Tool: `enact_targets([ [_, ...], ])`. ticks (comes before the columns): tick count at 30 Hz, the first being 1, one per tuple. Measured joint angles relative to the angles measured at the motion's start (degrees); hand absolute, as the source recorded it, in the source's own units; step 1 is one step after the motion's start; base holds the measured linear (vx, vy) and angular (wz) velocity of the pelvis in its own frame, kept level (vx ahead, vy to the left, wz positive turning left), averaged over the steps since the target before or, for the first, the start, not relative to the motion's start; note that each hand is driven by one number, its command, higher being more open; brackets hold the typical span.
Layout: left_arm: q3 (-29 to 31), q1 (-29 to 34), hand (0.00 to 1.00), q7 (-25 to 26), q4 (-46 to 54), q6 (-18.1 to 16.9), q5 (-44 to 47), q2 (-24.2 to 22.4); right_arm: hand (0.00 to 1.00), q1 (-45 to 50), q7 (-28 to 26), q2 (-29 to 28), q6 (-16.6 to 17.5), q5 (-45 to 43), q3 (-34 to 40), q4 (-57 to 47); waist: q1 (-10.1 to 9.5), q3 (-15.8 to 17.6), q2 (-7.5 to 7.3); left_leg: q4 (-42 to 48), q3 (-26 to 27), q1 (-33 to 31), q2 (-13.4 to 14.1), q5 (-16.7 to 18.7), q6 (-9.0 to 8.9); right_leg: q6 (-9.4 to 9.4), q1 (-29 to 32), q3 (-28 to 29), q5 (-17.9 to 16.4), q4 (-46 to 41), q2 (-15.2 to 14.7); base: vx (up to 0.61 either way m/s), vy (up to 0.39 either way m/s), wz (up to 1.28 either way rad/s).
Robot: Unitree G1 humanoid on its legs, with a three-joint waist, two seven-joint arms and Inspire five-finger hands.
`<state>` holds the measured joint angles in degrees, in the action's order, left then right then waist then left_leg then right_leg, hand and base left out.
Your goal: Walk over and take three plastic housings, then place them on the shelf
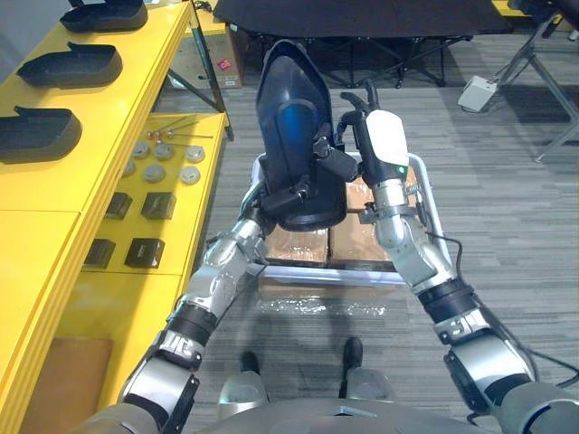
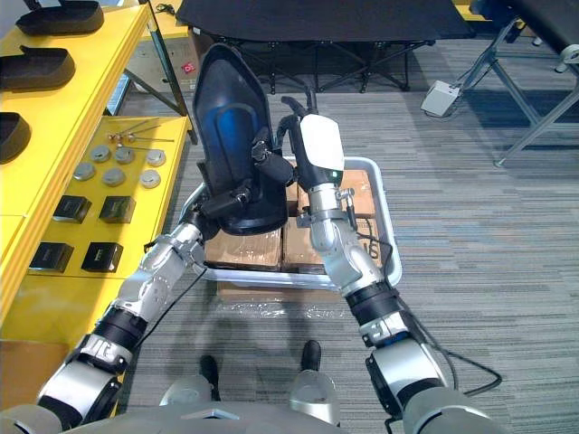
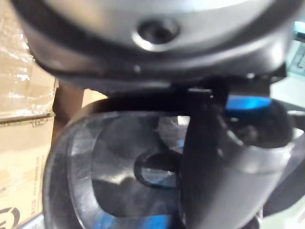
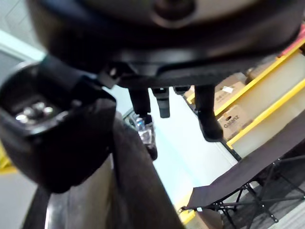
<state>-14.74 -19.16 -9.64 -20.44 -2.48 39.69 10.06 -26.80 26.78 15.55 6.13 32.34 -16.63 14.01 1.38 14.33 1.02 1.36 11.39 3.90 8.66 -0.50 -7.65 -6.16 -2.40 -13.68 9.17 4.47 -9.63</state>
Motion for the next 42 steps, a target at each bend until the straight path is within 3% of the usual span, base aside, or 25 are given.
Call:
enact_targets([
  [7,5.8,8.3,0.00,3.9,9.4,-0.3,-0.6,-5.0,1.00,9.0,0.4,-4.7,1.0,-11.0,-0.4,-5.3,0.08,-0.6,-1.05,-1.8,1.1,1.7,0.1,-0.5,-0.13,0.07,-0.7,-1.4,-0.1,0.0,0.2,-0.01,0.000,-0.02],
  [14,10.3,17.3,0.00,9.4,20.0,-5.1,-14.4,-5.2,1.00,18.6,-3.4,-5.3,0.5,-21.0,3.2,-16.9,-0.27,-3.4,-1.48,-1.8,1.4,1.7,0.2,-0.5,-0.18,0.14,-0.4,-1.7,-0.2,0.1,0.3,0.00,0.001,-0.01],
  [19,15.8,24.7,0.00,19.2,21.7,-6.6,-25.6,-6.3,1.00,28.0,-6.7,-7.4,2.5,-31.8,12.1,-23.4,0.27,-5.1,-1.65,-1.8,1.8,1.7,0.2,-0.5,-0.21,0.09,-0.1,-1.7,-0.4,0.4,0.3,-0.01,0.006,-0.04],
  [23,18.3,29.8,0.00,24.8,23.6,-6.5,-29.1,-7.5,1.00,35.1,-11.2,-8.6,5.8,-41.6,15.0,-24.0,0.37,-5.7,-1.31,-1.7,2.3,1.6,0.7,-0.1,-0.65,0.26,0.3,-1.5,-0.8,0.4,0.7,-0.02,-0.004,-0.07],
  [26,18.9,33.0,0.00,25.8,25.7,-6.6,-29.0,-8.9,1.00,39.7,-14.9,-11.7,5.9,-53.7,15.9,-23.0,0.34,-6.6,-0.48,-1.7,2.3,1.1,1.1,-0.1,-0.84,0.62,0.8,-1.7,-1.1,0.4,1.2,0.00,0.000,0.00],
  [28,19.0,33.9,0.00,25.8,25.8,-6.6,-29.0,-9.8,1.00,41.3,-16.0,-12.5,5.9,-55.8,16.2,-20.2,0.29,-7.9,0.17,-1.7,2.3,0.5,1.1,-0.1,-0.83,0.77,1.4,-1.7,-0.9,0.4,1.1,0.00,0.000,0.00],
  [32,18.9,35.7,0.00,23.8,28.4,-7.2,-27.7,-10.3,1.00,42.1,-16.4,-13.6,5.5,-55.5,16.6,-13.1,0.24,-8.1,0.54,-1.7,2.1,0.5,1.1,-0.1,-0.83,0.80,1.3,-2.0,-0.9,0.4,1.1,0.01,0.006,0.02],
  [37,19.0,37.7,0.00,20.8,32.5,-7.8,-21.5,-10.5,1.00,42.9,-16.6,-13.7,5.4,-53.0,15.9,-12.4,0.15,-8.1,0.54,-1.7,0.8,0.2,0.9,-0.1,-0.80,0.68,0.5,-3.5,-1.1,0.4,0.8,0.00,0.011,0.13],
  [42,20.0,40.2,0.00,20.9,36.1,-7.9,-19.8,-11.2,1.00,42.3,-19.4,-13.2,4.0,-53.6,14.8,-11.7,-1.55,-8.2,0.67,-1.4,-1.0,-0.7,1.0,-0.3,-0.75,0.84,0.2,-5.4,-1.5,0.4,0.9,0.00,0.003,0.19],
])
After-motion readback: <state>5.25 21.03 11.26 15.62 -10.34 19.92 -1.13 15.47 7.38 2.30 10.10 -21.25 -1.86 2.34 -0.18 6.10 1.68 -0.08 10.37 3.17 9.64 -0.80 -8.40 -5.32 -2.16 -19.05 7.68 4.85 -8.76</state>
